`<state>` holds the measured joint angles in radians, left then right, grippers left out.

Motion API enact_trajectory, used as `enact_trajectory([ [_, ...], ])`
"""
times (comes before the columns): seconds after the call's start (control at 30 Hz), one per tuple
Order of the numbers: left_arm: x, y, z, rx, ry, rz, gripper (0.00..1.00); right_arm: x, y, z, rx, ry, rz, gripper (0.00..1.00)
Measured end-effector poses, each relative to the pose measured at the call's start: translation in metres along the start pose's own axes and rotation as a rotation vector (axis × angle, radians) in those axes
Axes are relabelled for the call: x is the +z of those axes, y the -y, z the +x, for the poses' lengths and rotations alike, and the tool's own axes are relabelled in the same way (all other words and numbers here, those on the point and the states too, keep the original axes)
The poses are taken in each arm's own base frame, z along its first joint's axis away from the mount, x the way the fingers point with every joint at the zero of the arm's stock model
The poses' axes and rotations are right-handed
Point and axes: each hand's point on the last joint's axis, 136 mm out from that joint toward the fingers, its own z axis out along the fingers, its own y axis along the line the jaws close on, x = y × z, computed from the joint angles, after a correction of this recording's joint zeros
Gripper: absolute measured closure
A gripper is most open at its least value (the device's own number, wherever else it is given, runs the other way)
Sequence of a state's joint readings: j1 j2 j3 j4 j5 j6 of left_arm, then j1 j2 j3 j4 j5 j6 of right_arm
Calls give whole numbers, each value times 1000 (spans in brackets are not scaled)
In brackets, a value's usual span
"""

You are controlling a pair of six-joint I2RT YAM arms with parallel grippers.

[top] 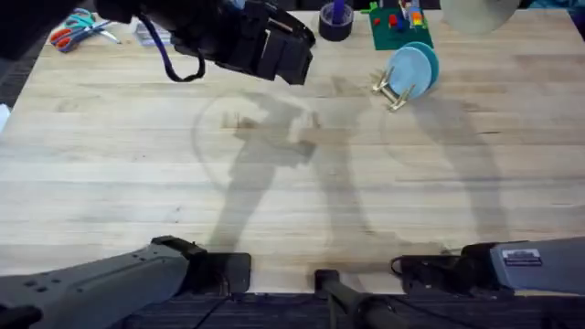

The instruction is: Pick up the plates from the table one by one and place each into a slot on the dish rack.

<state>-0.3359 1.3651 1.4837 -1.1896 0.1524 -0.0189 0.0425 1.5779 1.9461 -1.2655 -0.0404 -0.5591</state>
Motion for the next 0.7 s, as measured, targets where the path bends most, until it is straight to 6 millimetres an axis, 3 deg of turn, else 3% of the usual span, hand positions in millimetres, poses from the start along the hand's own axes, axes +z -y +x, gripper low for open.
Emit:
enact_trajectory([
  [0.13, 0, 0, 0, 0, 0, 0, 6, 5, -5, -1, 3, -1, -35, 971],
  [0.7, 0, 0, 0, 0, 0, 0, 6, 75, -20, 14, 41, -164, -201, 971],
])
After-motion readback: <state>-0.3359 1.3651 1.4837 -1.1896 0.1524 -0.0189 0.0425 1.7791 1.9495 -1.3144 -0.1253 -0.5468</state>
